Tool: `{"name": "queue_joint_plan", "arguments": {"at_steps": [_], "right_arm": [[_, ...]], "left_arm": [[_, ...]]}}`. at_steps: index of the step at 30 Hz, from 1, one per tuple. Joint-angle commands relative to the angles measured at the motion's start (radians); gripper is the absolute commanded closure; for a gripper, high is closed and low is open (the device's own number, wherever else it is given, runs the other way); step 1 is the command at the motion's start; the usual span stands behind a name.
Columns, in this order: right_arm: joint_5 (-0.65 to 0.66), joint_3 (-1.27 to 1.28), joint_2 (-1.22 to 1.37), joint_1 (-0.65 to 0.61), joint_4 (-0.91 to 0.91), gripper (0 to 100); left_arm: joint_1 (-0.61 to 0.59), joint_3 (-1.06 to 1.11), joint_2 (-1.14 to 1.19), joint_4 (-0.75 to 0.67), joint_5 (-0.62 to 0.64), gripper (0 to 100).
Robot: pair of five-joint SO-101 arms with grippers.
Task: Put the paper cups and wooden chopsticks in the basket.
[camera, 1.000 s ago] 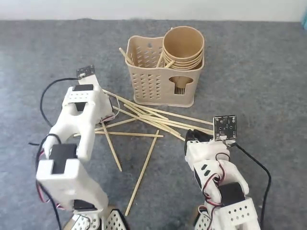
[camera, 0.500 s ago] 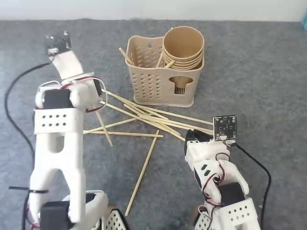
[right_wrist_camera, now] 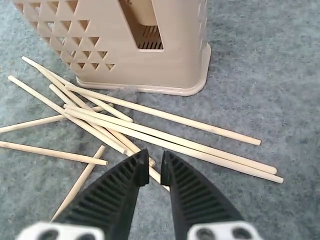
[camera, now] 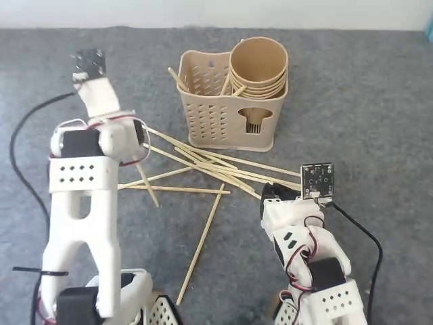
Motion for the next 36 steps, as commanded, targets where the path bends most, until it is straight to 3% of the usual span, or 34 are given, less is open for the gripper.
{"name": "queue_joint_plan", "arguments": {"at_steps": [1, 13, 23, 36], "right_arm": [[0.015, -0.006, -0.018, 0.013, 0.015, 94.7], [0.048, -0.006, -0.018, 0.013, 0.027, 94.7], [0.051, -0.008, -0.018, 0.013, 0.033, 94.7], [0.052, -0.009, -0.018, 0.013, 0.035, 94.7]], "left_arm": [[0.002, 0.091, -0.052, -0.057, -0.023, 86], [-0.018, 0.455, -0.052, -0.400, -0.112, 90], [-0.046, 0.389, -0.008, -0.462, -0.104, 82], [-0.097, 0.022, 0.517, -0.462, -0.064, 85]]}}
